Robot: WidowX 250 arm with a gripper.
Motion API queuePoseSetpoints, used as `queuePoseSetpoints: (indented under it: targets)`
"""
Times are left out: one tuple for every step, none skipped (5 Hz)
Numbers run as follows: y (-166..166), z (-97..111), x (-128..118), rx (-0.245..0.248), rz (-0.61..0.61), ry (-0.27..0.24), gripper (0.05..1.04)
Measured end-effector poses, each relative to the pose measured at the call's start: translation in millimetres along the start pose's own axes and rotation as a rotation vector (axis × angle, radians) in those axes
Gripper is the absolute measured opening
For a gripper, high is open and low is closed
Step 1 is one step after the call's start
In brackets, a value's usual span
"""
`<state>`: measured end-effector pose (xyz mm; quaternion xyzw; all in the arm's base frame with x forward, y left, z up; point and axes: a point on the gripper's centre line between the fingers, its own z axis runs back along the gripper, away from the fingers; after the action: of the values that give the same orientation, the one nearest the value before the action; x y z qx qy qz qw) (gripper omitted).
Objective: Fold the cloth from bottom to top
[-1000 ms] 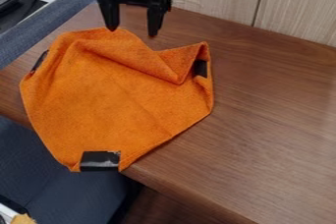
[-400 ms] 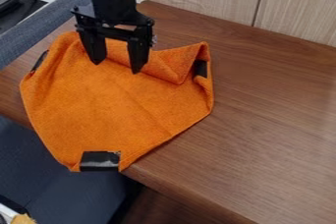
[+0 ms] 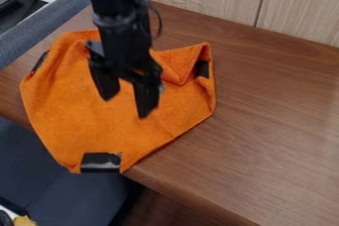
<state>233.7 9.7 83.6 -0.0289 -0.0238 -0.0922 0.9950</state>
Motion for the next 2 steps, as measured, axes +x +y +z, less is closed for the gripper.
queuePoseSetpoints:
  targets:
    - [-15,-18,-14,0.007,-0.106,0.035,1.001]
    - [-21,-28,-20,0.013,-0.145,0.049,1.000]
